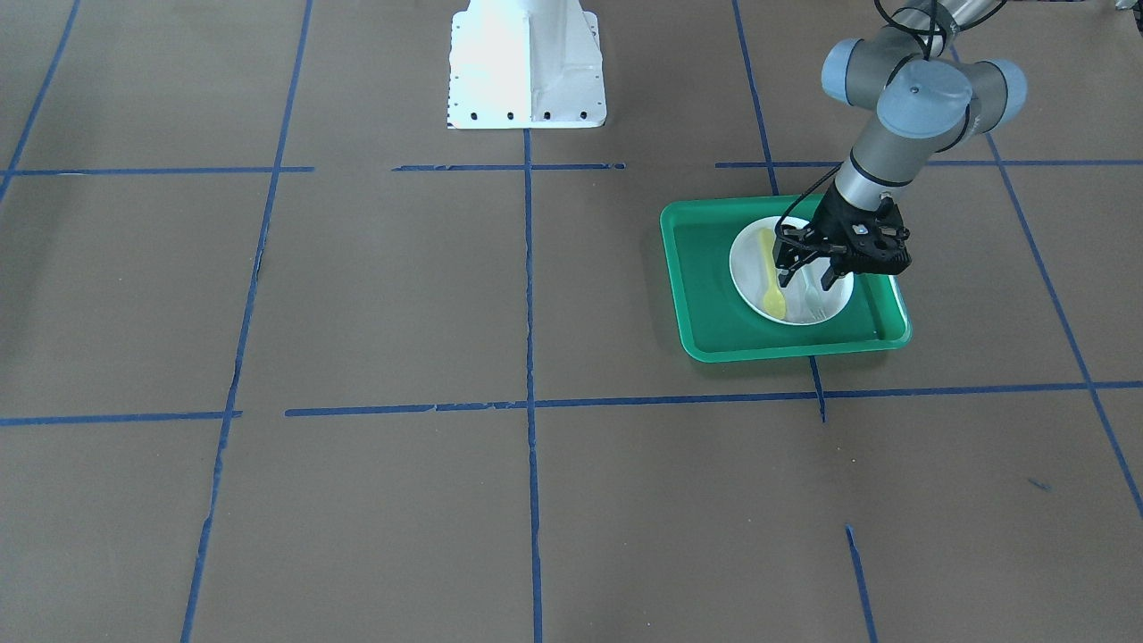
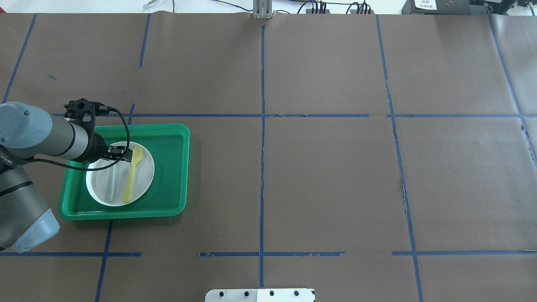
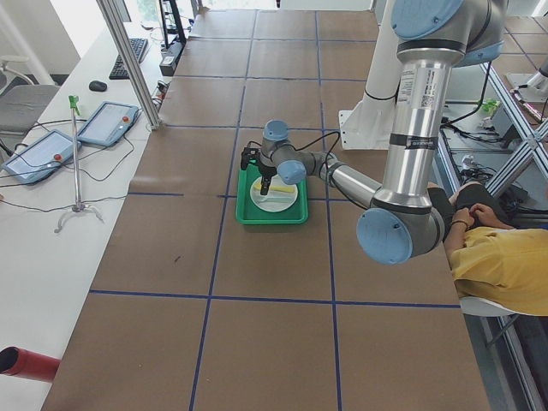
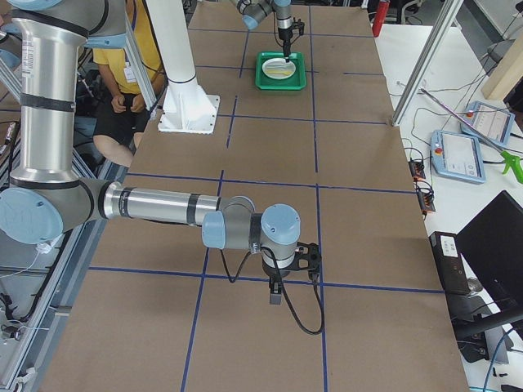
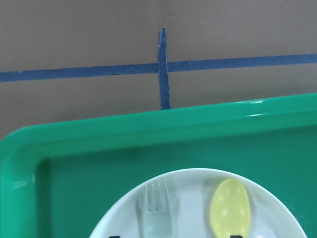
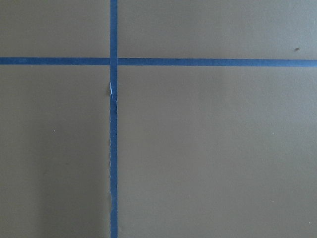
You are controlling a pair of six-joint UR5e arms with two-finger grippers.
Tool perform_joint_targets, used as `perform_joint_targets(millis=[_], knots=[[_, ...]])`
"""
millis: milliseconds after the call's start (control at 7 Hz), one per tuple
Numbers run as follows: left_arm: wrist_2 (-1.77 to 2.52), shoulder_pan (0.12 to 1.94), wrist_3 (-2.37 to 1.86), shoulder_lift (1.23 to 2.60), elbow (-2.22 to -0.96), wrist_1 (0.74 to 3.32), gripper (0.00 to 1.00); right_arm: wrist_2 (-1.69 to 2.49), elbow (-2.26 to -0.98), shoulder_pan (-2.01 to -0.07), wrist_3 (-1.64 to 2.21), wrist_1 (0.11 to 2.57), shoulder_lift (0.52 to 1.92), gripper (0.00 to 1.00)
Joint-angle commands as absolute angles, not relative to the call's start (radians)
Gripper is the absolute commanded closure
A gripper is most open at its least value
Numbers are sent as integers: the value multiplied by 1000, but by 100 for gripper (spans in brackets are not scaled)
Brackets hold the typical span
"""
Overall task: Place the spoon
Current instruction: 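Lower the left gripper and grasp the yellow spoon on the white plate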
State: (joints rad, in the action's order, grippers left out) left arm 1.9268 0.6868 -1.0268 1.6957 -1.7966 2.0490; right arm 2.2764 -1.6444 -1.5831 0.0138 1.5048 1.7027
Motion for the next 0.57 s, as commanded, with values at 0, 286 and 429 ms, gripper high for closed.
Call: perform_joint_targets(millis=[0,286,429], knots=[[1924,647,-1039,1704,-1790,2048,33,2276,-1644,-1583,14,1505,1703,0],[1924,623,-1039,1704,-1781,2048,42,2276,-1644,-1583,14,1505,1703,0],[1925,621,-1039,1704,-1779,2048,48,2276,-1644,-1583,14,1505,1703,0]])
